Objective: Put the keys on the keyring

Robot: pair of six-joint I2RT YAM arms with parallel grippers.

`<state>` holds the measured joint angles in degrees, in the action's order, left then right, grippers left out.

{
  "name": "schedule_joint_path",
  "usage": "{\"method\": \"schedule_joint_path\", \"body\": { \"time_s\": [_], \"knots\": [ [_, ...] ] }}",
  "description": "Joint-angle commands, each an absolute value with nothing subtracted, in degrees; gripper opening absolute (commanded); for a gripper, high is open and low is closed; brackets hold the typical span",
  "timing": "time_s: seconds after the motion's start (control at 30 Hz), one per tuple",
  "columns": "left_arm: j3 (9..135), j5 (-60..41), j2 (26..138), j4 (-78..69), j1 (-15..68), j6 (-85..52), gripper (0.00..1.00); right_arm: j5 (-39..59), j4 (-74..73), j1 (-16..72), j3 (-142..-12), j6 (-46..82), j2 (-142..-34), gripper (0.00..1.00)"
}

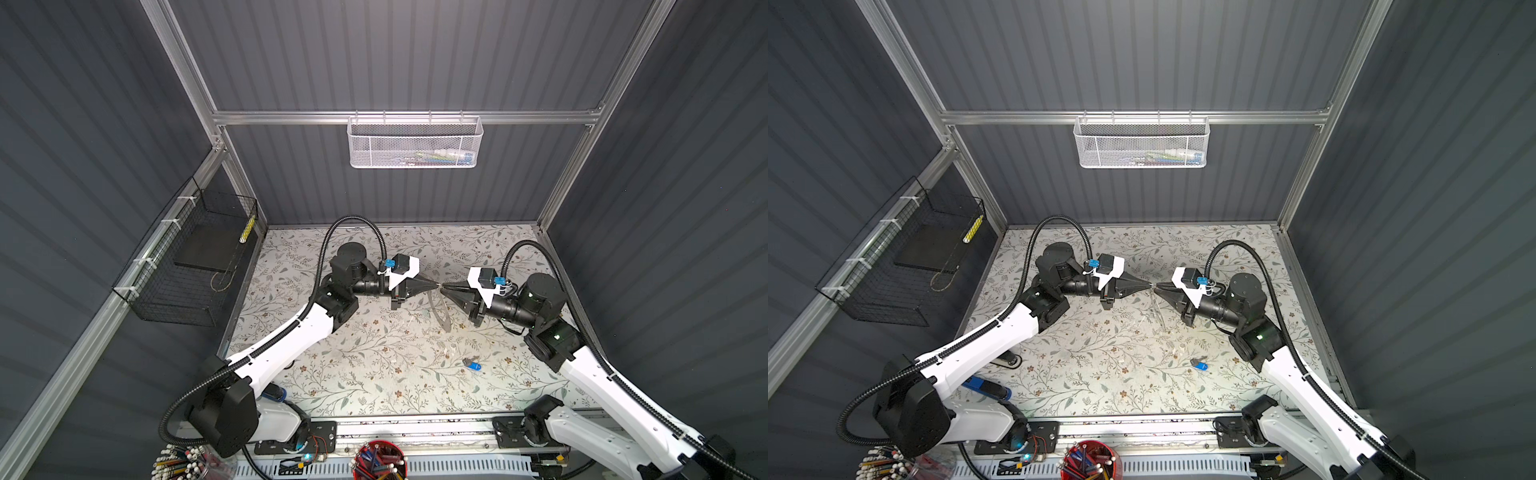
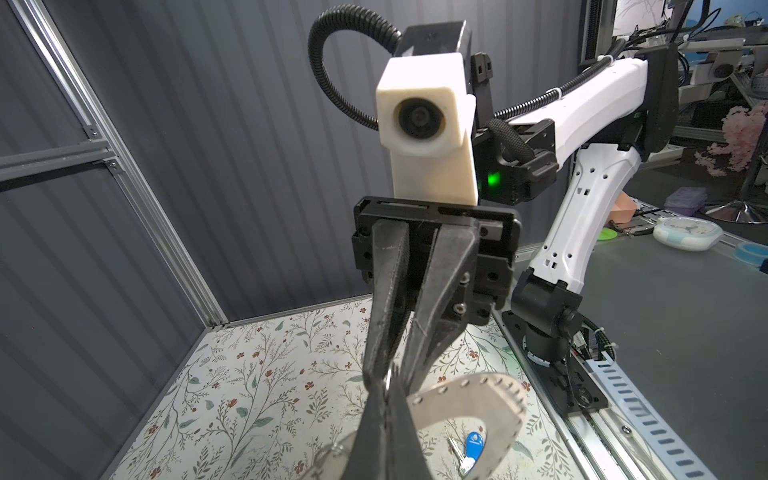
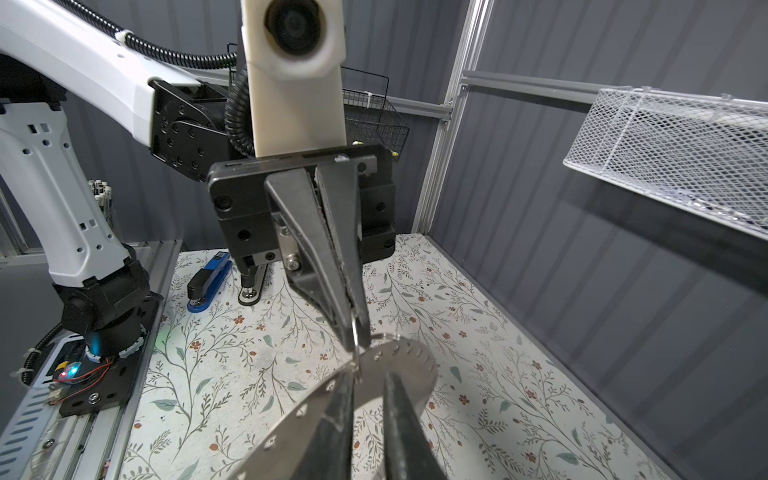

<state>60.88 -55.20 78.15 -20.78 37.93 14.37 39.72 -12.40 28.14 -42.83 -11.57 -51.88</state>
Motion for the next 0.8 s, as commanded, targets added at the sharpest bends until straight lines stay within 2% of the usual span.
{"method": "schedule_joint_path", "body": {
  "time_s": [0.0, 0.2, 0.5, 0.53, 0.57, 0.6, 0.7, 0.77],
  "knots": [
    [62.93, -57.0, 78.31, -19.65, 38.14, 15.9, 0.0, 41.39, -14.56, 28.04, -42.85, -10.48, -51.92, 0.16],
    [63.28, -57.27, 78.75, -19.85, 38.14, 16.08, 0.0, 42.75, -15.29, 28.01, -42.98, -9.67, -53.17, 0.14],
    [63.7, -57.23, 78.84, -17.7, 38.17, 17.52, 0.0, 43.25, -13.37, 28.04, -43.48, -10.91, -53.98, 0.03],
    [64.08, -56.8, 78.71, -15.65, 38.12, 18.96, 0.04, 43.09, -12.44, 28.03, -43.66, -11.36, -53.82, 0.02],
    [64.9, -55.79, 78.5, -11.89, 38.14, 21.87, 0.16, 42.88, -11.1, 28.03, -44.0, -12.12, -53.58, 0.02],
    [66.16, -54.02, 78.15, -6.58, 38.14, 25.71, 0.22, 42.68, -9.39, 28.03, -44.43, -13.09, -53.3, 0.01],
    [69.24, -48.26, 77.26, 4.97, 38.13, 34.92, 0.35, 41.86, -3.47, 27.91, -45.97, -16.01, -52.83, 0.0],
    [71.45, -45.13, 76.75, 11.38, 38.14, 40.41, 0.38, 41.37, 0.67, 27.95, -47.13, -18.11, -52.82, 0.0]
  ]
}}
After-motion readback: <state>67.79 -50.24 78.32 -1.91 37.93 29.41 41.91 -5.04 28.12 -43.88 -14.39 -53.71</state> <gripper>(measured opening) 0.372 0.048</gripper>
